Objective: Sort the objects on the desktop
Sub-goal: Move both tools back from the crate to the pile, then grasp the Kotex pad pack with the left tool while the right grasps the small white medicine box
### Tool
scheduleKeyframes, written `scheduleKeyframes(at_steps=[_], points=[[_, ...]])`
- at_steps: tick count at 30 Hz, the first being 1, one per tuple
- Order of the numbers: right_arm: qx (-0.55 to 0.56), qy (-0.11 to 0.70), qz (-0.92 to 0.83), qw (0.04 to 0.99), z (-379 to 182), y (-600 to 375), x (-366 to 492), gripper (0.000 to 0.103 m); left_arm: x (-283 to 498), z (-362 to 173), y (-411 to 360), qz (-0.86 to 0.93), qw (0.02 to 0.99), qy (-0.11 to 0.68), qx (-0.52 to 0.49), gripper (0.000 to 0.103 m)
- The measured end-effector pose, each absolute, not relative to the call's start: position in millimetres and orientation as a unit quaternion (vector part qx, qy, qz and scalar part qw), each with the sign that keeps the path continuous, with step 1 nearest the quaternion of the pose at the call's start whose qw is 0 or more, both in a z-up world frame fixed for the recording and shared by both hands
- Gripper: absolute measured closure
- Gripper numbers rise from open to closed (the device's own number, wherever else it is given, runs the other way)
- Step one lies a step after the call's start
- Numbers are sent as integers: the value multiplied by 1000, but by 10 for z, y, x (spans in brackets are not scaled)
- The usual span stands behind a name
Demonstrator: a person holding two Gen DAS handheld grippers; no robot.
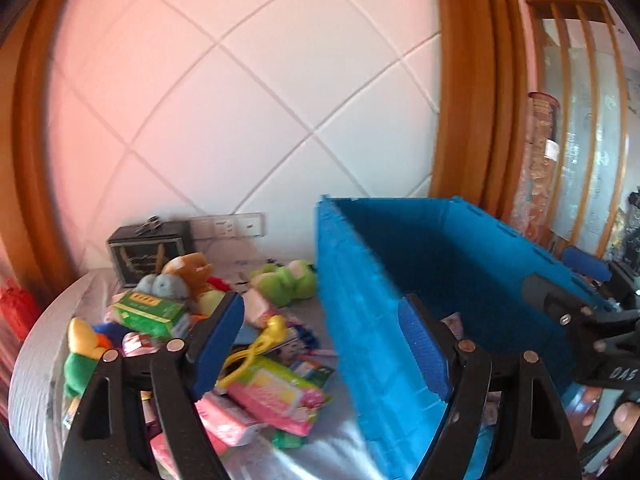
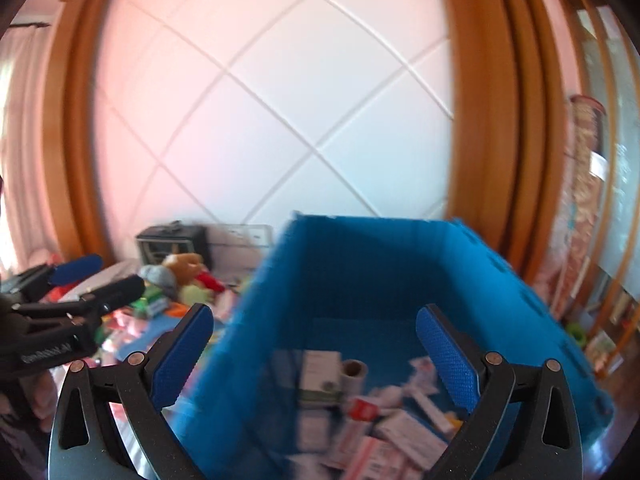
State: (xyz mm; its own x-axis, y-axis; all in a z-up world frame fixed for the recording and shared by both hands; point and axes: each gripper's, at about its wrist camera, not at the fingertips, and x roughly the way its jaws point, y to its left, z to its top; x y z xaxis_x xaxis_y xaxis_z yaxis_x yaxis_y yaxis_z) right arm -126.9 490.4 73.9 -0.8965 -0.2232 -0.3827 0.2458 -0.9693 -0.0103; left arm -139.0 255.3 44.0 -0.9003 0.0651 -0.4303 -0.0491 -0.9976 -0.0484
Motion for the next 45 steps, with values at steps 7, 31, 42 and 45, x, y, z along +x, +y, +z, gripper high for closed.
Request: scheduleKeyframes(at_steps=[7, 31, 42, 45], points=[[184, 39, -964, 187, 703, 3979, -1199, 0, -1275, 15, 1419, 962, -50, -33, -265, 24], [433, 84, -878, 186, -1143, 2250, -1976, 0, -963, -1929, -1607, 840, -208, -104, -490, 24], [442, 78, -870, 202, -1169, 1670, -1954, 0, -1565, -2582, -1531, 823, -111, -20, -556, 24], [448, 89, -861, 223, -1229, 1394, -1960, 0, -1640, -2673, -1607, 822, -109, -41, -558, 24]])
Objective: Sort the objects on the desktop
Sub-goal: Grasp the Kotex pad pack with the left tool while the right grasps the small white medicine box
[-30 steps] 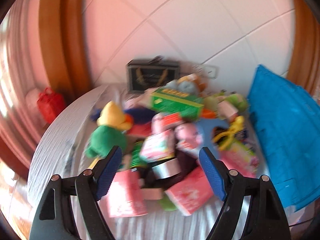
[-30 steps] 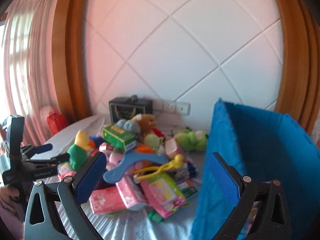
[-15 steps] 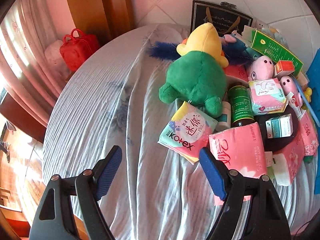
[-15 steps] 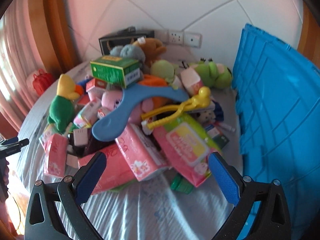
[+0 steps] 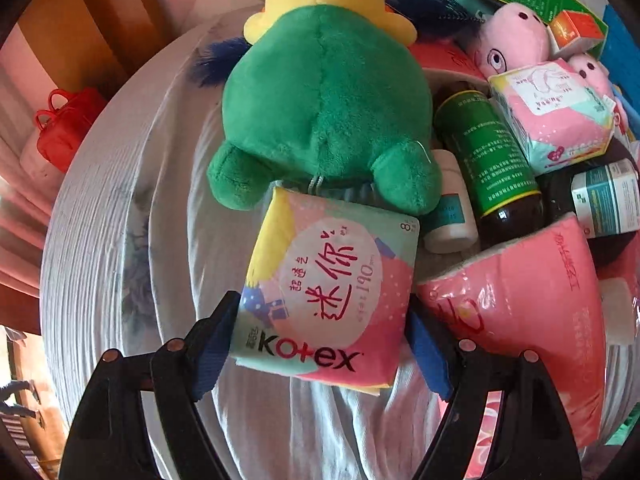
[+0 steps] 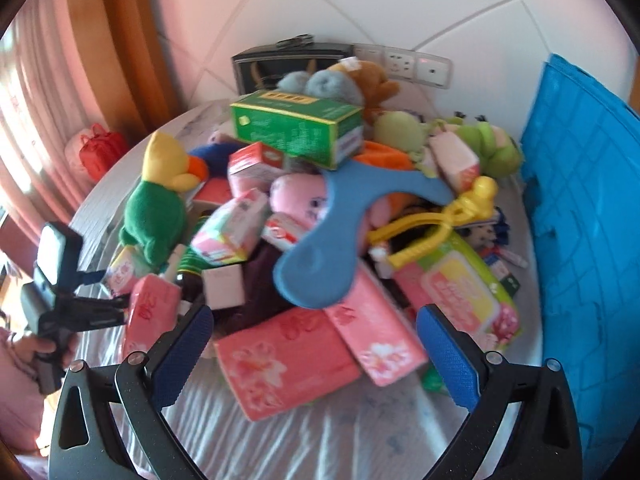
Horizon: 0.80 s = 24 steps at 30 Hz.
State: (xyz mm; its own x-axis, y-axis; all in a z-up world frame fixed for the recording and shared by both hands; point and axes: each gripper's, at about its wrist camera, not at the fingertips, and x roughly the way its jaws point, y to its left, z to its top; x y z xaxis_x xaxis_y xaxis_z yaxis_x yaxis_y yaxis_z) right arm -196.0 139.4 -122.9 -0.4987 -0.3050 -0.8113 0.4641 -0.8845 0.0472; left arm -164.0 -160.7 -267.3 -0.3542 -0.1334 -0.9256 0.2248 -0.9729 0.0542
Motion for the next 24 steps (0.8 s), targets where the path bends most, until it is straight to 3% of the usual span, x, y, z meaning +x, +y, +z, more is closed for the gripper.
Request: scheduleKeyframes(at_steps=[2, 11, 12, 14, 15, 16, 24], points=[[453, 97, -852, 241, -1307, 1198, -1972, 0, -1644, -2684, -1697, -825, 103, 68, 551, 31], [465, 129, -829, 282, -1603, 573, -2051, 0, -1447, -2553, -1887, -835, 139, 85, 525, 34], [465, 129, -828, 286, -1609, 543, -2062, 3, -1422, -2526, -1902, -837, 143, 86, 521, 34], [469, 133, -824, 288, -1644, 502, -2090, 26, -1394, -2492, -1906, -840, 147, 84, 516, 34], [472, 132, -822, 289, -1667, 483, -2110, 46, -1386, -2483, -1902, -841, 148, 81, 514, 34], [478, 133, -818, 292, -1700, 456, -2130, 56, -1383, -2481, -1897, -842, 148, 80, 513, 34], [498, 165, -802, 284, -1963, 333, -2201, 54, -1437, -2618, -1845, -837, 132, 89, 524, 34]])
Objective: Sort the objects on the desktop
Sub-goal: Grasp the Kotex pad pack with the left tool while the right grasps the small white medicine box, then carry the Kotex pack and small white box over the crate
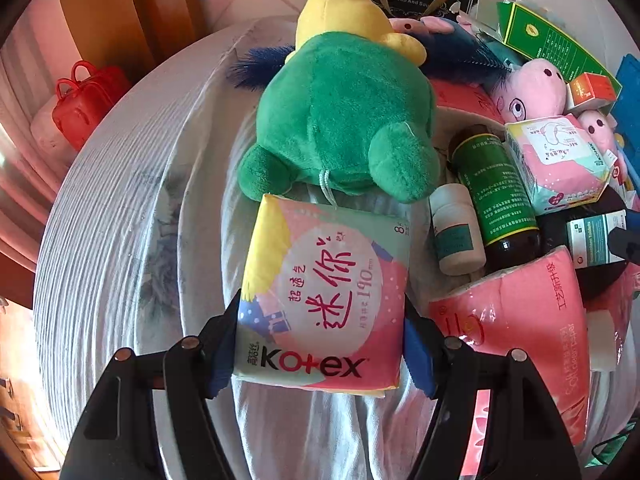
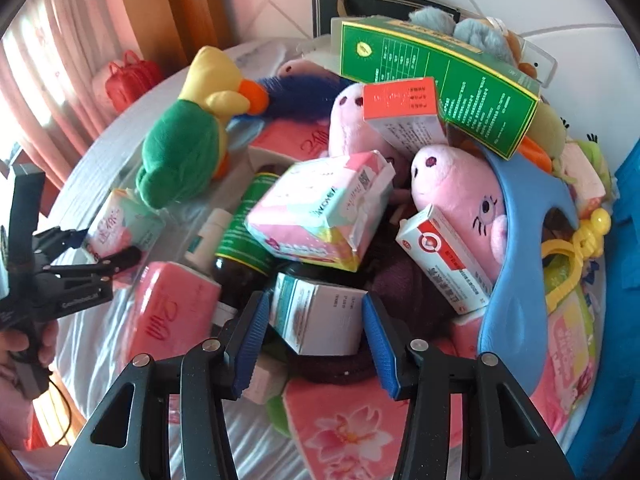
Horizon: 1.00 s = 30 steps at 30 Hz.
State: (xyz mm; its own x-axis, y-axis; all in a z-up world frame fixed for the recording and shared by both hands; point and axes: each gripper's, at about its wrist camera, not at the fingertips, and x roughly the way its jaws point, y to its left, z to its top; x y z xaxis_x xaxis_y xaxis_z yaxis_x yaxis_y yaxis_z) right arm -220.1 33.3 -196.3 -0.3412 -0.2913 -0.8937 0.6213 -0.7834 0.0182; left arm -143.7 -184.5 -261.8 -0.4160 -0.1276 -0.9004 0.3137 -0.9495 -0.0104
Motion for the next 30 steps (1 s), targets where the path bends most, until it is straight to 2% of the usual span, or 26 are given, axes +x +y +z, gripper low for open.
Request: scheduleKeyframes(at_steps=[3, 5, 6, 7, 8, 9, 10, 15, 30], points=[[502, 162, -804, 275, -1993, 369, -2225, 54, -1400, -2583, -1804, -840, 128, 87, 520, 34], [503, 161, -803, 275, -2006, 383, -2224, 45, -1412, -2532, -1770, -844, 126, 82, 515, 34], [506, 163, -799, 280, -2023, 378, -2216, 35, -1397, -2502, -1755, -847, 124, 82, 511, 34], [507, 168, -796, 284, -2046, 354, -2195, 32, -1368, -2474, -1735, -849, 122, 81, 507, 34], [506, 174, -795, 286, -2061, 330, -2179, 32, -1350, -2447, -1701, -852, 122, 79, 504, 34], [504, 183, -794, 285, -2083, 311, -2157, 45, -1333, -2416, -1674, -854, 122, 77, 500, 34], [503, 192, -795, 280, -2097, 303, -2136, 63, -1317, -2372, -1641, -857, 122, 73, 496, 34], [489, 184, -803, 286, -1954, 387, -2065, 65, -1279, -2098, -1470, -873, 110, 65, 471, 34], [343, 131, -884, 289, -790, 999, -1578, 65, -1038, -1094, -451, -930, 61, 14, 361, 35]])
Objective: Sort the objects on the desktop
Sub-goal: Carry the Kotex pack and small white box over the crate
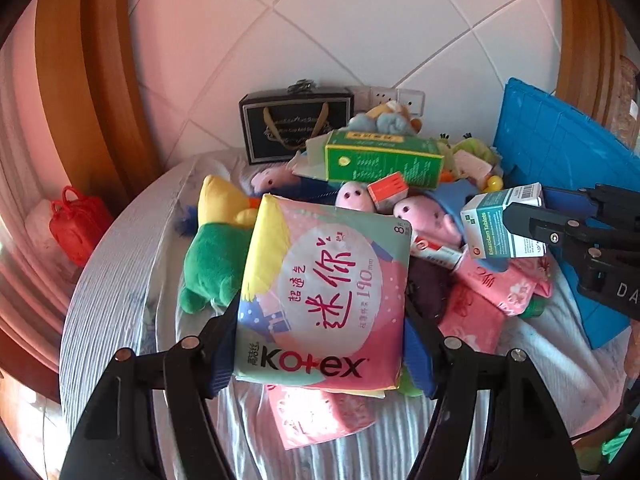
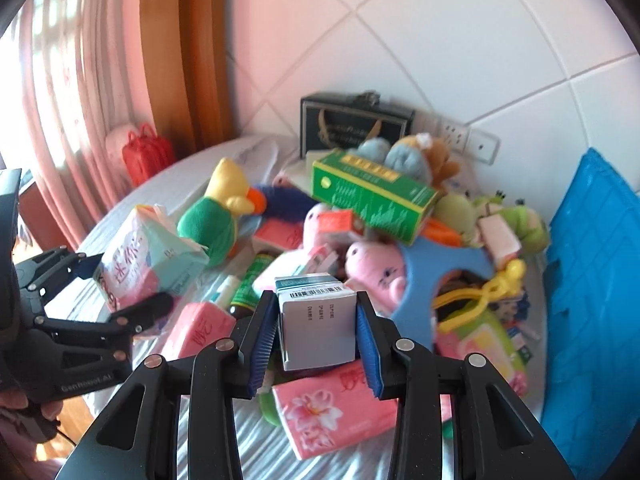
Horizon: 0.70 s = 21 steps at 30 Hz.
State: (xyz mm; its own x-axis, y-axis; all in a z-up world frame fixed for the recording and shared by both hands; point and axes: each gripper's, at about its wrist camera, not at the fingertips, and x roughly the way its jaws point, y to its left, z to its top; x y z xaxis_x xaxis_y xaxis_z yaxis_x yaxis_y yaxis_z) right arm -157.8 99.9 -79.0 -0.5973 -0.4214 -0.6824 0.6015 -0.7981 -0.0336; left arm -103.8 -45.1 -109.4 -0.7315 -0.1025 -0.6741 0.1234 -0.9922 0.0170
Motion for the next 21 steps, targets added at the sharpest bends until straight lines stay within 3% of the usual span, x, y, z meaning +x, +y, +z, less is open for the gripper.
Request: scheduleKeyframes(at_steps=[12, 21], points=[[252, 110, -937, 214, 29, 2044, -1311, 65, -1165, -391, 777, -956, -23, -18, 292, 34], [193, 122, -967, 111, 623, 3359, -1105, 65, -1389, 230, 2006, -964, -99, -1, 246, 34]])
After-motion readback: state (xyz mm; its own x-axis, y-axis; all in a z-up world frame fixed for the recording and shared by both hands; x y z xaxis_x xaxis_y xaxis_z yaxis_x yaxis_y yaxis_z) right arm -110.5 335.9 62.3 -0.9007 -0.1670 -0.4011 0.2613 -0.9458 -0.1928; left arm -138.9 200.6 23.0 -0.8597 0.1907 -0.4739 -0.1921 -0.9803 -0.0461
